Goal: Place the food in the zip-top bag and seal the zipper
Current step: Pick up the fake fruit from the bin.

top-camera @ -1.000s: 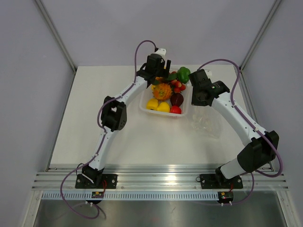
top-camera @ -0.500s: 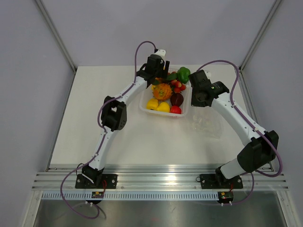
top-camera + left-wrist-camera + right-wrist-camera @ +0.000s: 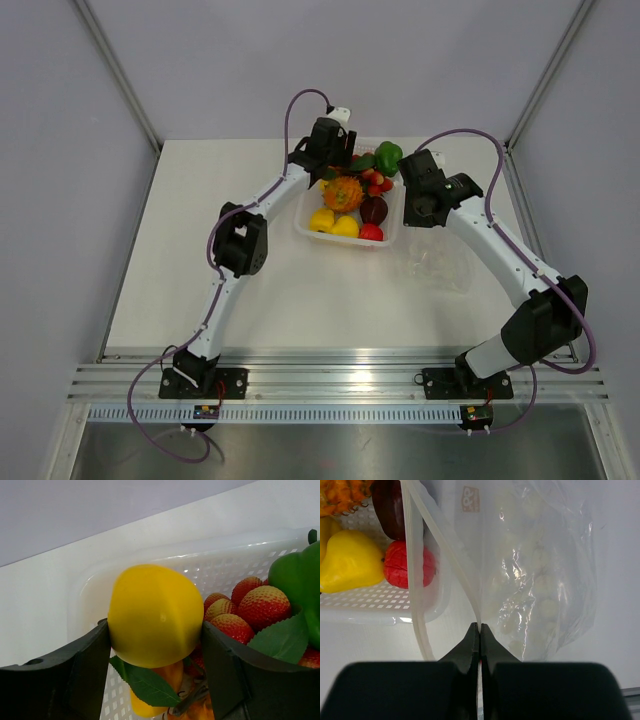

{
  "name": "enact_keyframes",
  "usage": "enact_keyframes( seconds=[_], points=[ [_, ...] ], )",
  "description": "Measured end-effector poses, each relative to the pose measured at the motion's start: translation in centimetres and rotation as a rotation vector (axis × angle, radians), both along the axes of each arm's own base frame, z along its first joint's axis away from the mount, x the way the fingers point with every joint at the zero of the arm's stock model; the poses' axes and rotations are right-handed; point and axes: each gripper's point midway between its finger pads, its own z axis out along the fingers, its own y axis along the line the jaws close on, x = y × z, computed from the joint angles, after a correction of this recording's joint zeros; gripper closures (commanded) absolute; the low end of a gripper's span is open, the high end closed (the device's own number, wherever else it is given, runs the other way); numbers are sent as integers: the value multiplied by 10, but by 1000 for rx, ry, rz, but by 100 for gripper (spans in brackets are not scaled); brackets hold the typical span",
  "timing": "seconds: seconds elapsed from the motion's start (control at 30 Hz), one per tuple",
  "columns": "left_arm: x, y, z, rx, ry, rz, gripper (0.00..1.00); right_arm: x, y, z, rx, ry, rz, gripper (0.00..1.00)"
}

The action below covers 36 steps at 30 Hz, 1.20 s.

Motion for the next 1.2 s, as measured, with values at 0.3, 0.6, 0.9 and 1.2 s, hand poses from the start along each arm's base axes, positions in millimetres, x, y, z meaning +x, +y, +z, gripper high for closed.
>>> enact_keyframes(
  seconds=[0.3, 0.6, 0.9, 1.2],
  points=[
    [-22, 4, 8, 4, 22, -20, 60, 0, 0, 1, 1, -3, 0, 100],
    [-58, 4, 64, -60, 7, -64, 76, -3, -1, 5, 7, -13, 0, 100],
    [-127, 12, 160, -229, -34, -166, 85, 2, 0, 12, 12, -31, 5, 100],
    [-211, -10, 181, -380, 73, -344, 90, 23, 19, 18, 90, -61, 23, 100]
  ],
)
